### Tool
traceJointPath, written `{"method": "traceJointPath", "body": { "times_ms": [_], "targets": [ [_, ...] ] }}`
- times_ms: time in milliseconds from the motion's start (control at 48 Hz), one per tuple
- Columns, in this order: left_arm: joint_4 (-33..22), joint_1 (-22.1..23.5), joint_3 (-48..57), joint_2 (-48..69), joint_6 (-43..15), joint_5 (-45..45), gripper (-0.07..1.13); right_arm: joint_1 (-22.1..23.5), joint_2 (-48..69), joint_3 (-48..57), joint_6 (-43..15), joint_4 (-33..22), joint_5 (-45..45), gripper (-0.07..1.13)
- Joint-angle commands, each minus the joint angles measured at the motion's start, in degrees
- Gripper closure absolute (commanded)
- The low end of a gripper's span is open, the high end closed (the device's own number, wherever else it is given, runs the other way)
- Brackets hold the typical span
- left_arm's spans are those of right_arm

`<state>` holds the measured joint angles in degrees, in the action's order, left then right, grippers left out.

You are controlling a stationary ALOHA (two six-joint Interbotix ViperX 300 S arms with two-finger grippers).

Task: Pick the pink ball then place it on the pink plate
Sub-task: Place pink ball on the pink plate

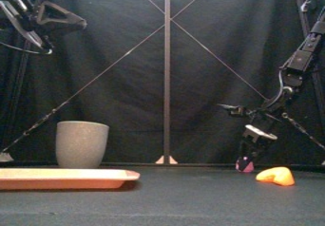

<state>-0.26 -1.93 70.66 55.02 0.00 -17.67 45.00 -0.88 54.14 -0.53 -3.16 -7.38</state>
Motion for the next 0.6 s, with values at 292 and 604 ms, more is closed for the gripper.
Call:
{"method": "traceJointPath", "body": {
  "times_ms": [292, 604],
  "targets": [
    [0.09, -0.26, -0.18, -0.26, 0.0, -0.53, 1.0, -29.09, 5.36, -6.77, -0.18, 3.25, -0.09, 0.35],
    [0.09, -0.44, 0.35, -0.26, 0.09, -0.53, 1.0, -48.34, -6.5, -23.55, -0.09, 4.48, -0.35, 0.35]
  ]
}}
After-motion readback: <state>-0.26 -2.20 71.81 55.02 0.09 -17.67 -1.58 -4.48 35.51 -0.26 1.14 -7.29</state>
